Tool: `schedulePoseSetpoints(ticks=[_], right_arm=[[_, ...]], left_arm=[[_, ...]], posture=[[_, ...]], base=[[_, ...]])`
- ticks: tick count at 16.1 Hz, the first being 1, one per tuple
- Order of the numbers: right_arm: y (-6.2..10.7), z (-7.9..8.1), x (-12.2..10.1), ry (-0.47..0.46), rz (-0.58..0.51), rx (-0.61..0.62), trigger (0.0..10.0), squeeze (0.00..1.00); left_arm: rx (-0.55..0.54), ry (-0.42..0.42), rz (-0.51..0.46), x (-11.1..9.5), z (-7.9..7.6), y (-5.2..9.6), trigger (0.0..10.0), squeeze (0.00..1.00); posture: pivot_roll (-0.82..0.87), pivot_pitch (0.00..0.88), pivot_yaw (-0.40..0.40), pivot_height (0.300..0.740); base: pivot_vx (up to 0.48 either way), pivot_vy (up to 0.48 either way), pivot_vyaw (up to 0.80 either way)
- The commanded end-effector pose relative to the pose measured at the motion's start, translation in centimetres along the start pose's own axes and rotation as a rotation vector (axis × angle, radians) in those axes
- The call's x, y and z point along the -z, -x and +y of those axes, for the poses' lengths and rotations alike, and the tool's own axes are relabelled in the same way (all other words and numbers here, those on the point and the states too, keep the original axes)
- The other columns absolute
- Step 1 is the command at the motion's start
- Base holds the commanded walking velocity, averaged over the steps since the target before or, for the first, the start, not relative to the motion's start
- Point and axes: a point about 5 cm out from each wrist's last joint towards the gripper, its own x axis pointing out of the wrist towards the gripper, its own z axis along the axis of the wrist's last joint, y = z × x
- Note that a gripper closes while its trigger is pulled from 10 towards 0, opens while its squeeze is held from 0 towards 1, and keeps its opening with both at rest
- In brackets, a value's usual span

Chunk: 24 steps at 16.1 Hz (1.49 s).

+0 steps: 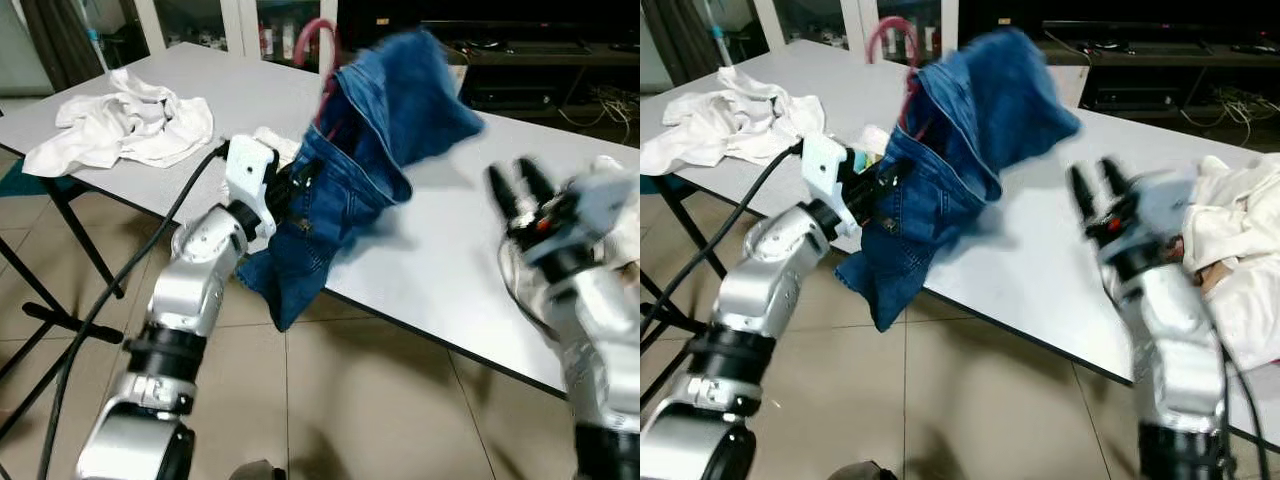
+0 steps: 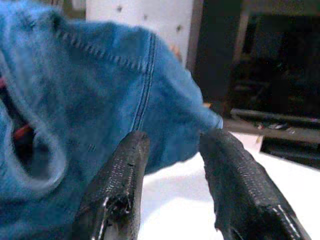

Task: Hang hanger

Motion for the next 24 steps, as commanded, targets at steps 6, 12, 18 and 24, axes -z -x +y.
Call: schedulePoseSetpoints(ticks=[6, 12, 18, 24], right_arm=[[0.8, 3.3, 0.5, -0.013, 0.014, -0.107, 10.0, 0.00], [1.8, 3.5, 1.2, 0.023, 0.015, 0.000, 10.0, 0.00], [1.7, 3.9, 1.3, 0.000, 0.001, 0.025, 10.0, 0.00], [1.2, 4.2, 1.1, 0.020, -0.010, -0.011, 10.0, 0.00]], left_arm=[[-0.182, -0.004, -0.025, -1.0, 0.8, -0.1, 10.0, 0.00], [-0.190, -0.040, 0.015, 0.4, -1.6, 1.1, 10.0, 0.00], [-0.318, -0.019, -0.026, 1.2, -2.5, 3.5, 10.0, 0.00], [-0.334, -0.040, -0.027, 1.1, -2.3, 3.4, 10.0, 0.00]], posture=[[0.01, 0.000, 0.022, 0.723], [0.00, 0.000, 0.040, 0.723], [0.01, 0.000, 0.047, 0.723], [0.01, 0.000, 0.045, 0.723]], base=[[0.000, 0.000, 0.00], [0.000, 0.000, 0.00], [0.000, 0.000, 0.00], [0.000, 0.000, 0.43]])
